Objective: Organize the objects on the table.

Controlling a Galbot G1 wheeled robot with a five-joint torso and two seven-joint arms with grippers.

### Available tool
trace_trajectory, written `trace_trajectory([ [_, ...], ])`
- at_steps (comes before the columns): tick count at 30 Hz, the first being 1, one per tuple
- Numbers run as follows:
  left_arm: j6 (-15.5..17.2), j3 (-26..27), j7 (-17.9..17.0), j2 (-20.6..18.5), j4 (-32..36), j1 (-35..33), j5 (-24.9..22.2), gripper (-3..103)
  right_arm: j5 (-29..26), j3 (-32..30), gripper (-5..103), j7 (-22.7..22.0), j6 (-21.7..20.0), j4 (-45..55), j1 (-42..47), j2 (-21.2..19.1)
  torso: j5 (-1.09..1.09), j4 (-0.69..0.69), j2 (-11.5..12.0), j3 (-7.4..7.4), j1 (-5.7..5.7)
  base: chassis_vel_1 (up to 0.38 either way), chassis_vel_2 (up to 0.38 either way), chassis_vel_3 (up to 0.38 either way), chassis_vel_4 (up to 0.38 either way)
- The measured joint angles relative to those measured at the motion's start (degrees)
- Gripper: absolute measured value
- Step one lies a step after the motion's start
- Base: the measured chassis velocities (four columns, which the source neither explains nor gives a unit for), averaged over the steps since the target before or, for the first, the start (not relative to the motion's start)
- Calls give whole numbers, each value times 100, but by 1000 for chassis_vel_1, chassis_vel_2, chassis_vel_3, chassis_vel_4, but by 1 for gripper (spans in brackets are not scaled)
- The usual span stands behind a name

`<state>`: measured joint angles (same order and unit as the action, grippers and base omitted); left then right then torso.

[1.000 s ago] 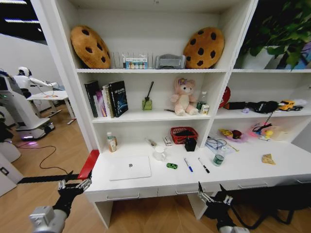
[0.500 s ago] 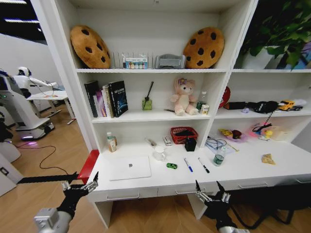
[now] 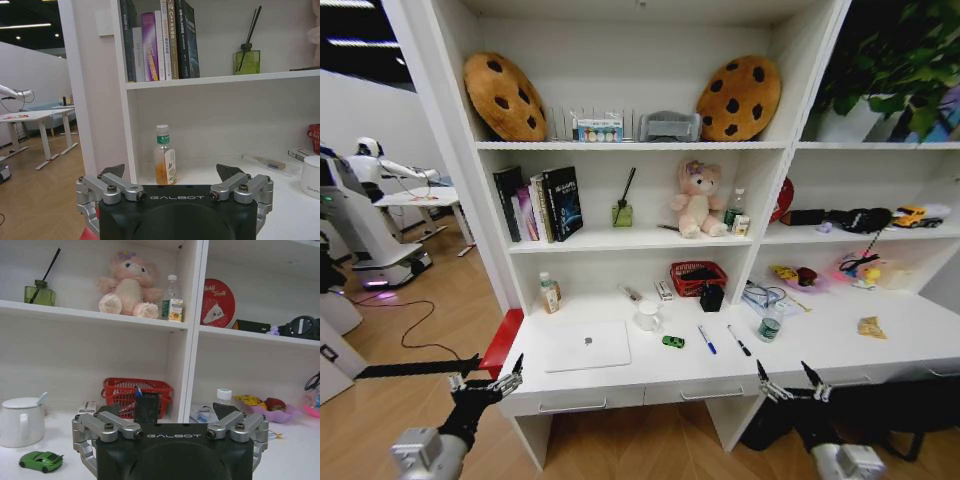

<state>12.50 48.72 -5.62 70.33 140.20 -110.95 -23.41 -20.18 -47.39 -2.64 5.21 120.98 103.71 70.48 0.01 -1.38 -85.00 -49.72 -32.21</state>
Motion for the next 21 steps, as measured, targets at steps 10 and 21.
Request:
trace_trajectory([
  [10,-4,-2,5,-4,-4,2,1,100,-487,434,100,59,-547,-453,-750,-845,-1,0,0,0,0,0,0,0,0],
  [21,-9,-2,6,-6,-8,1,1,100,-865,1024,100,255,-829,-846,-1417,-1472,0,-1,0,1,2,-18,15,11,-11],
])
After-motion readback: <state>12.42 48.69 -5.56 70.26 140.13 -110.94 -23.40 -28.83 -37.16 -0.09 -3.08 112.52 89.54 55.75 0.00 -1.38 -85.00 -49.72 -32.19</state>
